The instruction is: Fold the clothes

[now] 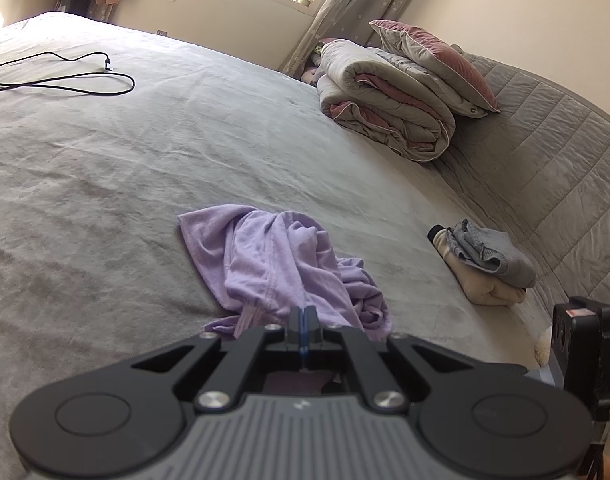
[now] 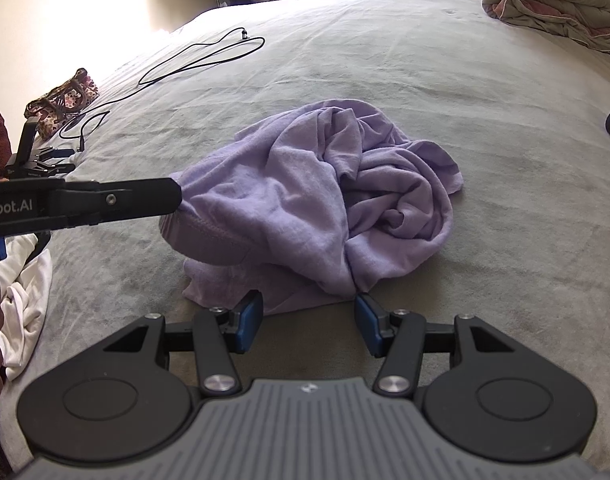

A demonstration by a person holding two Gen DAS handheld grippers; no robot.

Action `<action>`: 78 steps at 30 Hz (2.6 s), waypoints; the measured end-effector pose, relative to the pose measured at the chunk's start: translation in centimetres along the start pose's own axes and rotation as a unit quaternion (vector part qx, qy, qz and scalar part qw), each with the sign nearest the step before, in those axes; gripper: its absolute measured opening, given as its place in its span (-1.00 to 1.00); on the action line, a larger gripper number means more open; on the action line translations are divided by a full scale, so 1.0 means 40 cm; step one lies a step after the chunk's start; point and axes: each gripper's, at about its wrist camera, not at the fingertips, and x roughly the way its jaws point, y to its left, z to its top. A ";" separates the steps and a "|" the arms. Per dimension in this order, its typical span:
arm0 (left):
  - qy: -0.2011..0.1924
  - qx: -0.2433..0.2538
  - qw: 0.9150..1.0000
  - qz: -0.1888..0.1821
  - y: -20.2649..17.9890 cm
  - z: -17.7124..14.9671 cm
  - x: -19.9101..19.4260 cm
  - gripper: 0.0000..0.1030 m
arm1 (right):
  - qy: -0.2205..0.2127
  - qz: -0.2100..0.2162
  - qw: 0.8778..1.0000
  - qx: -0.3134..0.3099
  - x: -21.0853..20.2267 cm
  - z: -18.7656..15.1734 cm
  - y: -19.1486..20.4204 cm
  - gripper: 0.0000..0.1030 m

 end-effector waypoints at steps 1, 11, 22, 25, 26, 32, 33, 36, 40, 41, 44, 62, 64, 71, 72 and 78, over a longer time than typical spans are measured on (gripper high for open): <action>-0.003 -0.002 1.000 0.002 0.001 0.001 0.000 -1.00 | -0.001 0.000 1.000 -0.001 -0.002 0.001 0.000 0.08; -0.025 -0.003 1.000 0.019 0.008 0.006 -0.016 -1.00 | -0.026 0.004 1.000 -0.006 -0.045 0.012 0.003 0.08; -0.053 -0.054 0.996 0.053 0.086 0.041 -0.038 -1.00 | -0.027 -0.021 0.999 0.023 -0.030 0.016 -0.050 0.08; -0.064 -0.067 0.994 0.064 0.102 0.047 -0.047 -1.00 | -0.029 -0.026 0.999 0.029 -0.019 0.013 -0.062 0.08; -0.066 -0.069 0.993 0.066 0.105 0.048 -0.048 -1.00 | -0.025 -0.028 0.999 0.031 -0.013 0.012 -0.066 0.07; -0.056 -0.073 0.993 0.067 0.112 0.045 -0.040 -1.00 | -0.028 -0.030 0.999 0.034 -0.014 0.012 -0.070 -0.63; -0.052 -0.074 0.994 0.066 0.112 0.044 -0.037 -1.00 | -0.028 -0.030 0.999 0.034 -0.014 0.012 -0.070 -0.83; -0.034 -0.087 0.994 0.059 0.118 0.038 -0.026 -0.84 | -0.030 -0.032 0.998 0.035 -0.015 0.012 -0.071 -0.92; -0.014 -0.094 0.994 0.060 0.121 0.031 -0.015 -0.44 | -0.032 -0.033 0.998 0.036 -0.016 0.012 -0.073 -0.92; -0.011 -0.093 0.994 0.061 0.120 0.030 -0.013 -0.43 | -0.030 -0.032 0.998 0.036 -0.015 0.011 -0.073 -0.92; -0.003 -0.090 0.994 0.066 0.118 0.027 -0.008 -0.40 | -0.023 -0.030 0.999 0.036 -0.010 0.011 -0.071 -0.92; 0.021 -0.093 0.993 0.073 0.123 0.022 0.003 -0.40 | -0.013 -0.031 0.999 0.033 0.001 0.003 -0.070 -0.91; 0.021 -0.093 0.993 0.073 0.122 0.022 0.003 -0.40 | -0.012 -0.032 0.999 0.032 0.003 0.002 -0.069 -0.91; 0.023 -0.093 0.993 0.074 0.122 0.022 0.004 -0.40 | -0.012 -0.031 0.999 0.030 0.003 0.002 -0.066 -0.91; 0.023 -0.094 0.993 0.074 0.121 0.022 0.004 -0.40 | -0.012 -0.030 0.999 0.030 0.003 0.002 -0.067 -0.91; 0.025 -0.095 0.992 0.075 0.123 0.021 0.005 -0.37 | -0.014 -0.031 0.999 0.029 0.002 0.002 -0.065 -0.91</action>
